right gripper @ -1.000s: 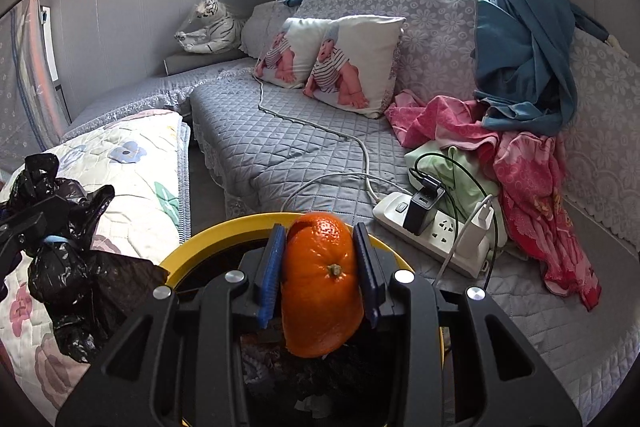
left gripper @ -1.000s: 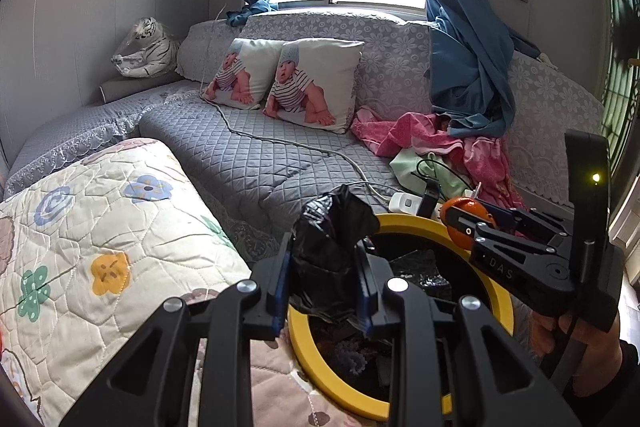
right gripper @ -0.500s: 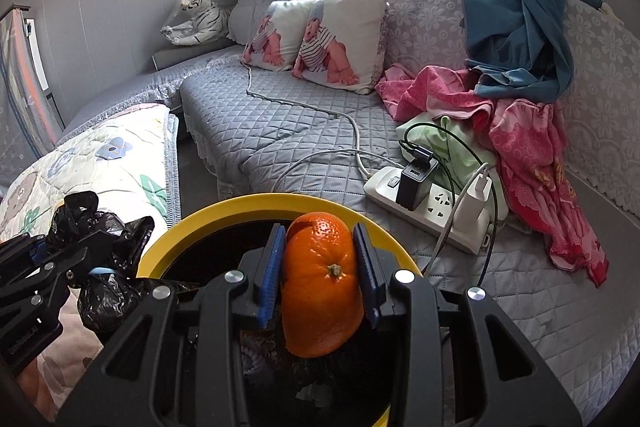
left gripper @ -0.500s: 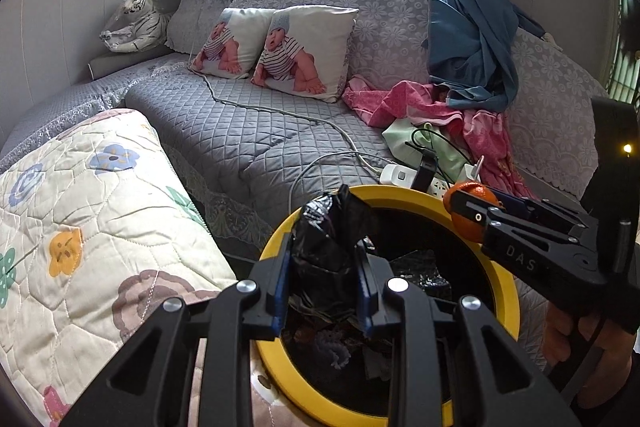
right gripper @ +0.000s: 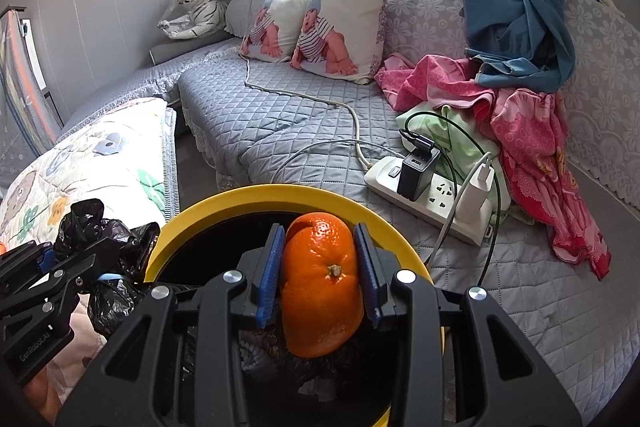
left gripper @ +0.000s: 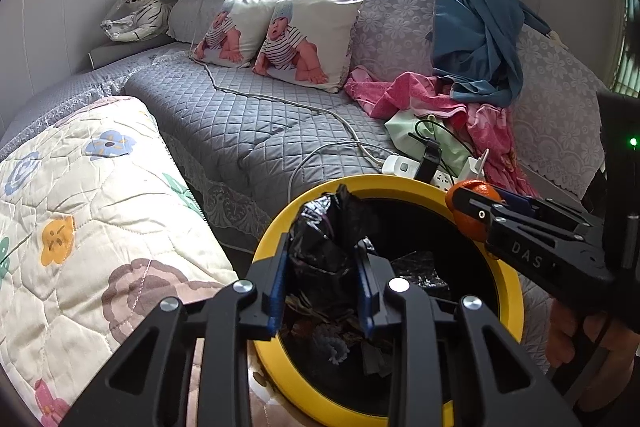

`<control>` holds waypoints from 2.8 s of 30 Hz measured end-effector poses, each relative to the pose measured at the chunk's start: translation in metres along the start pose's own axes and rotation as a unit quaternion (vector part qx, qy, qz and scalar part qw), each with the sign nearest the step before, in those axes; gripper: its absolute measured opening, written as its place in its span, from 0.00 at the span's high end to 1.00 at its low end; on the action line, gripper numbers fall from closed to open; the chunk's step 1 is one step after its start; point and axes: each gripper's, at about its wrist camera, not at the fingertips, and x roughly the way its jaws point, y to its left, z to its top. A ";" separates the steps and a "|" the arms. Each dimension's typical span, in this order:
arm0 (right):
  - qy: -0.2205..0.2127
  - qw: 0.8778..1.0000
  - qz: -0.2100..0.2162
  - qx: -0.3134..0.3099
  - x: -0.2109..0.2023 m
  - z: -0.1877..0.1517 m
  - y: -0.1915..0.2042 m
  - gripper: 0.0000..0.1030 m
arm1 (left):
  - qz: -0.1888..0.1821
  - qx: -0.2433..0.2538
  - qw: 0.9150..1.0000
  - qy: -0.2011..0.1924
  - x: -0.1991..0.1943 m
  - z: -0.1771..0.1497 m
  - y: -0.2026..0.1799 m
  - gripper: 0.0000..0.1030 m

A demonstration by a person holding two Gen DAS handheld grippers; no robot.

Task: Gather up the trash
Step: 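Hold the orange bag and black bag in both tools above the bin opening, then open both tools to drop the orange bag and black bag into the bin, then move both tools back to the bed toward the pink cloth and orange item, then grasp the orange round item with the right tool while the left grasps the pink cloth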

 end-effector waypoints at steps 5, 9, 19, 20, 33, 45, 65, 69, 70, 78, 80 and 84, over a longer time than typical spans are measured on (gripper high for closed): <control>0.006 1.000 -0.002 0.002 0.002 -0.001 -0.001 0.64 | -0.002 -0.004 1.000 0.001 0.002 0.000 0.000 0.72; 0.010 1.000 -0.010 0.008 0.002 0.000 -0.003 0.61 | -0.007 -0.013 1.000 0.000 -0.001 0.000 0.003 0.63; -0.006 0.999 -0.032 0.027 -0.013 0.005 -0.011 0.37 | 0.006 -0.054 0.998 -0.021 -0.019 0.007 0.018 0.21; -0.008 0.999 -0.034 0.030 -0.015 0.006 -0.012 0.35 | 0.008 -0.060 0.998 -0.023 -0.021 0.008 0.021 0.20; -0.088 0.996 0.005 0.008 -0.051 0.020 0.017 0.08 | 0.113 -0.122 0.981 -0.098 -0.088 0.014 0.091 0.08; -0.119 0.969 0.169 -0.137 -0.068 0.033 0.169 0.08 | 0.285 -0.178 0.931 -0.141 -0.197 -0.042 0.222 0.08; 0.029 0.864 0.416 -0.280 -0.045 0.011 0.475 0.08 | 0.369 -0.298 0.875 -0.103 -0.260 -0.159 0.347 0.08; 0.058 0.851 0.425 -0.301 -0.032 -0.004 0.517 0.08 | 0.364 -0.315 0.871 -0.095 -0.251 -0.165 0.355 0.08; 0.066 0.848 0.427 -0.307 -0.029 -0.007 0.526 0.08 | 0.360 -0.318 0.872 -0.093 -0.249 -0.166 0.357 0.08; 0.149 0.829 0.440 -0.312 0.000 -0.023 0.578 0.20 | 0.343 -0.335 0.874 -0.084 -0.237 -0.169 0.366 0.08; 0.164 0.828 0.434 -0.315 0.005 -0.026 0.586 0.27 | 0.338 -0.348 0.870 -0.086 -0.238 -0.172 0.370 0.08; 0.187 0.826 0.427 -0.317 0.013 -0.030 0.595 0.31 | 0.331 -0.366 0.865 -0.091 -0.238 -0.175 0.375 0.08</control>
